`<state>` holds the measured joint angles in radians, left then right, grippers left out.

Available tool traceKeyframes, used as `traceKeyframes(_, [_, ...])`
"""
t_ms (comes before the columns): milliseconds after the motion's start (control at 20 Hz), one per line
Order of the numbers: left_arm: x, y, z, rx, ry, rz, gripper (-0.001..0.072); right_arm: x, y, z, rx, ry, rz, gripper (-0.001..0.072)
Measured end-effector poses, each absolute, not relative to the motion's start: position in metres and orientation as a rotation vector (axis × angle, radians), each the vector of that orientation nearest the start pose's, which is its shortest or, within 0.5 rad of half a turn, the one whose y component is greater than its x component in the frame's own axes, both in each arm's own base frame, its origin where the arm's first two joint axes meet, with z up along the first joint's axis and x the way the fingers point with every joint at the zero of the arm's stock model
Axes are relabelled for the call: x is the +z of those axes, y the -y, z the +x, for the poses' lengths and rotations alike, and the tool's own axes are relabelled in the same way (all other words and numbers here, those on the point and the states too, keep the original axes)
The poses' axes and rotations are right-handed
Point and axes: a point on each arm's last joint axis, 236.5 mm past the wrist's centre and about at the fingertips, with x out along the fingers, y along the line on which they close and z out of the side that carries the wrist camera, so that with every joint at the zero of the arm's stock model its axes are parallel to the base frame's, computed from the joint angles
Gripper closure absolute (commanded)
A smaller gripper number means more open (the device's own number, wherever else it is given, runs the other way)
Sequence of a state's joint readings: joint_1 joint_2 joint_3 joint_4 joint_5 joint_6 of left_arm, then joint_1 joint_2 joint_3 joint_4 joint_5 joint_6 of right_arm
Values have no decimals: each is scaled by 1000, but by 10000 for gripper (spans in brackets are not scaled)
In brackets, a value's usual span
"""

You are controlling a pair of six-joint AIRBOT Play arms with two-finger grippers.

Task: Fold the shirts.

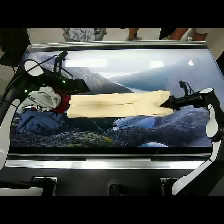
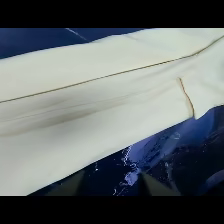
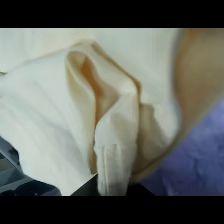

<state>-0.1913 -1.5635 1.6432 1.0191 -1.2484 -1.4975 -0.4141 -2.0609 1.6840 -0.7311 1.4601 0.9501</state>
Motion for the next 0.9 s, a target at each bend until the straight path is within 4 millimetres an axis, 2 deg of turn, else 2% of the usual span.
traceKeyframes(100, [78,219,451,-584,-1162,-271,676,-64,13,478,648,-1257,615,673])
traceKeyframes(200, [61,246,453,-619,-1176,-285,676,-29,8,477,663,-1221,560,674])
traceKeyframes(450, [0,338,437,-732,-1268,-396,676,50,-4,447,640,-1216,306,674])
traceKeyframes(600, [-25,382,428,-761,-1282,-461,676,96,-7,424,600,-1191,186,674])
traceKeyframes(750, [-34,432,410,-818,-1296,-563,676,136,-10,403,563,-1145,121,674])
traceKeyframes(900, [-29,489,385,-904,-1315,-676,676,165,-14,384,542,-1112,85,673])
